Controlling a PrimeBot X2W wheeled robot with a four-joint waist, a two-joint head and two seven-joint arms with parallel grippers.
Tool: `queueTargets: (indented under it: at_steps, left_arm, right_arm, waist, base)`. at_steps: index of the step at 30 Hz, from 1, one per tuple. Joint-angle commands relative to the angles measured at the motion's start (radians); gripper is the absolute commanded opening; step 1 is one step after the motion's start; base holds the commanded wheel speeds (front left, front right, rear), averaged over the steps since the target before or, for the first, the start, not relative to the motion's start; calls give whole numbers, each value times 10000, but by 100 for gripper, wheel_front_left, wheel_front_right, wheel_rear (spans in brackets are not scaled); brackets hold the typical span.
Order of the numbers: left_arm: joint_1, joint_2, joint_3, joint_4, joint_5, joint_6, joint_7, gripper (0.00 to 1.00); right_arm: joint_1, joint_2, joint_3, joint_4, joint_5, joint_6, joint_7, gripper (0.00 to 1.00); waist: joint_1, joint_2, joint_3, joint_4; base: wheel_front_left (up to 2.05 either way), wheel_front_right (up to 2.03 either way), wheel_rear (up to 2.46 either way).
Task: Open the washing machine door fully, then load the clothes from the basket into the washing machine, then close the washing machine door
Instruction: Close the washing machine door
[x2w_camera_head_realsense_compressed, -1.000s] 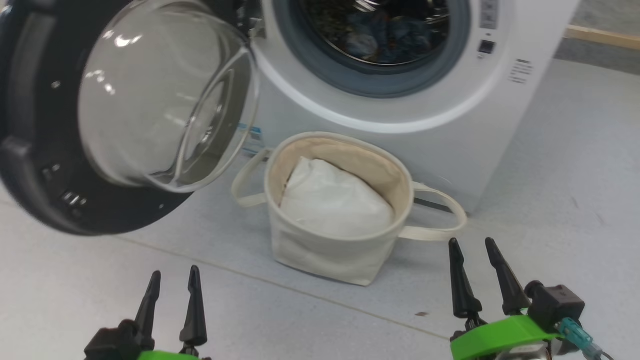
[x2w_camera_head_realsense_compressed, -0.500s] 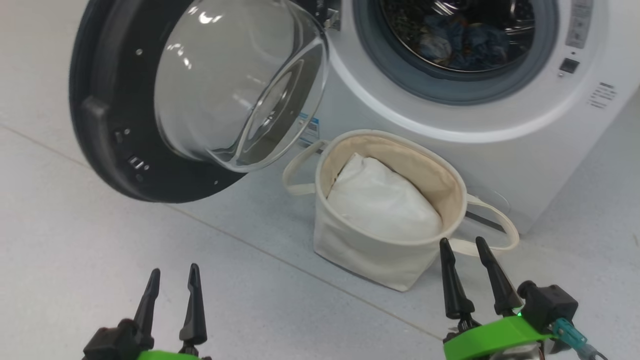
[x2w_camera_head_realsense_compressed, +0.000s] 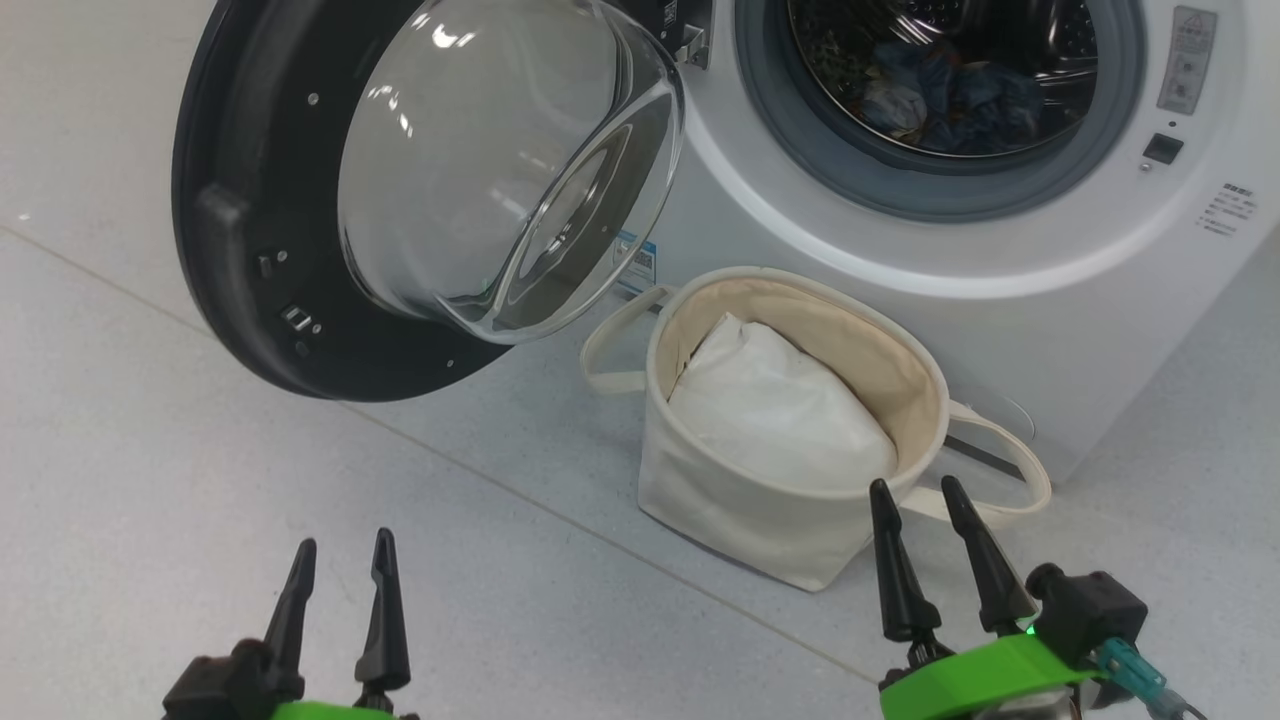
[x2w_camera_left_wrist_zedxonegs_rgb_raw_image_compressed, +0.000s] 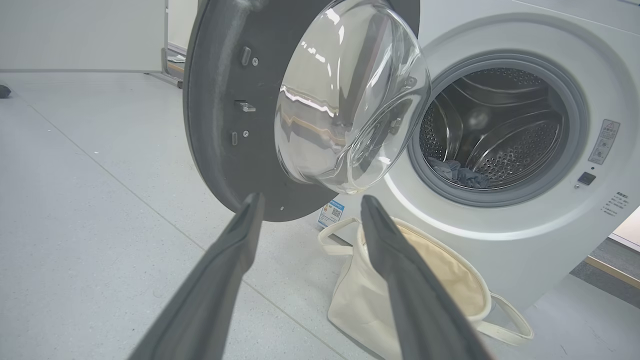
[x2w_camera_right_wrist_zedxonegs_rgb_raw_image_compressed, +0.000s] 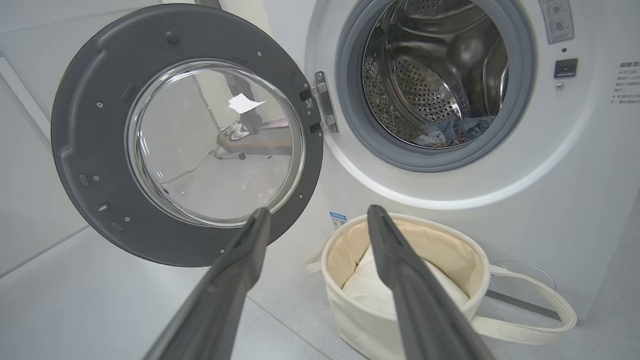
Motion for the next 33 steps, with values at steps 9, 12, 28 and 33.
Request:
queueTargets:
  at_steps: [9, 12, 28, 33]
  left_arm:
    - [-188, 53, 462, -298, 107, -62, -47, 100]
    - [-197, 53, 486, -353, 64, -101, -47, 100]
    - [-1925, 559, 2990, -1213, -3385, -1875, 17, 0]
    - [-3273, 1794, 3747, -690, -7128, -1912, 1883, 0]
  right_arm:
    - [-88, -39, 147, -258, -23, 0, -124, 100]
    - [-103, -39, 147, -263, -20, 0, -124, 100]
    - [-421, -39, 170, -259, -373, 0, -124, 100]
    - [-557, -39, 158, -240, -524, 0, -124, 100]
  waist:
    - [1, 0, 24, -108]
    - [1, 0, 50, -141]
    - [1, 0, 717, -465]
    - [1, 0, 966, -655]
  base:
    - [0, 0, 0]
    - [0, 0, 0]
    - [0, 0, 0]
    - [0, 0, 0]
